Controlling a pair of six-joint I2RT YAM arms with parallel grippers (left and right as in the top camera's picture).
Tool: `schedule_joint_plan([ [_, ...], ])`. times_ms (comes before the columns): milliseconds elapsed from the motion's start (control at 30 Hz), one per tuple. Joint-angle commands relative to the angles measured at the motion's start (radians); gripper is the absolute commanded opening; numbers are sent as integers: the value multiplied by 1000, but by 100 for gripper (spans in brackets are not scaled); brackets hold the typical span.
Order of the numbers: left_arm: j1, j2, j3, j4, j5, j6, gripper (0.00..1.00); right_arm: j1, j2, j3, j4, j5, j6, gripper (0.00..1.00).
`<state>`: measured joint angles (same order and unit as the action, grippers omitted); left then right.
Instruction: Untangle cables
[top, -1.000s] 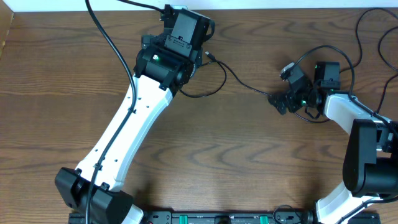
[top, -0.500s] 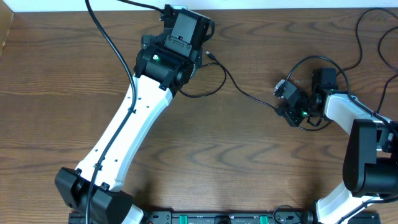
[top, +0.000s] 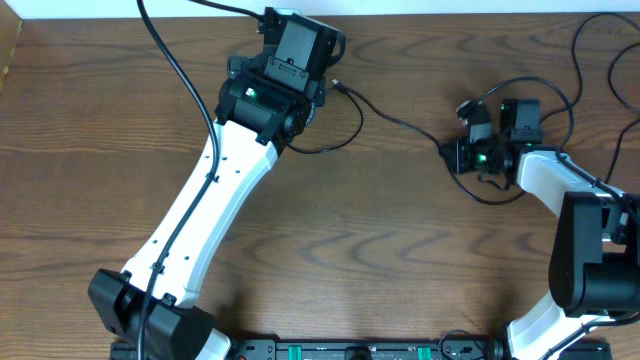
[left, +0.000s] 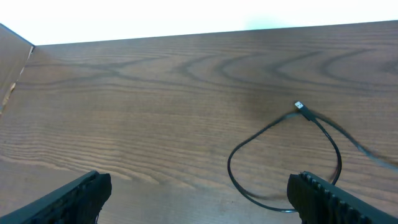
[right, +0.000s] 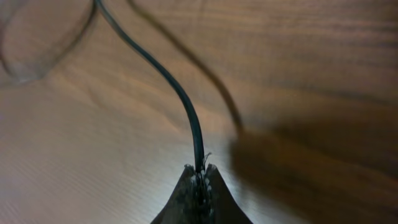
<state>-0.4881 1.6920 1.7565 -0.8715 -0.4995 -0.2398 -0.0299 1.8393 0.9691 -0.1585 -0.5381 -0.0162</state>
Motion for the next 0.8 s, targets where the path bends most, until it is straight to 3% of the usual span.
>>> schedule_joint_plan([
  [0,0,-12,2,-3,-2,-13,95,34,-1,3,71,-32,484,1],
  [200,0,-12,1,-3,-2,-13,95,102,-1,3,304,-136,920,1],
  [433,0,-12,2,-3,-2,-13,96,201,-1,3,547,-71,1337,2],
  [633,0,-12,2,-3,-2,-13,95,261,-1,3,548,126,1669,2],
  [767,0,-12,1,-3,-2,-13,95,301,-1,3,550,273,1763,1],
])
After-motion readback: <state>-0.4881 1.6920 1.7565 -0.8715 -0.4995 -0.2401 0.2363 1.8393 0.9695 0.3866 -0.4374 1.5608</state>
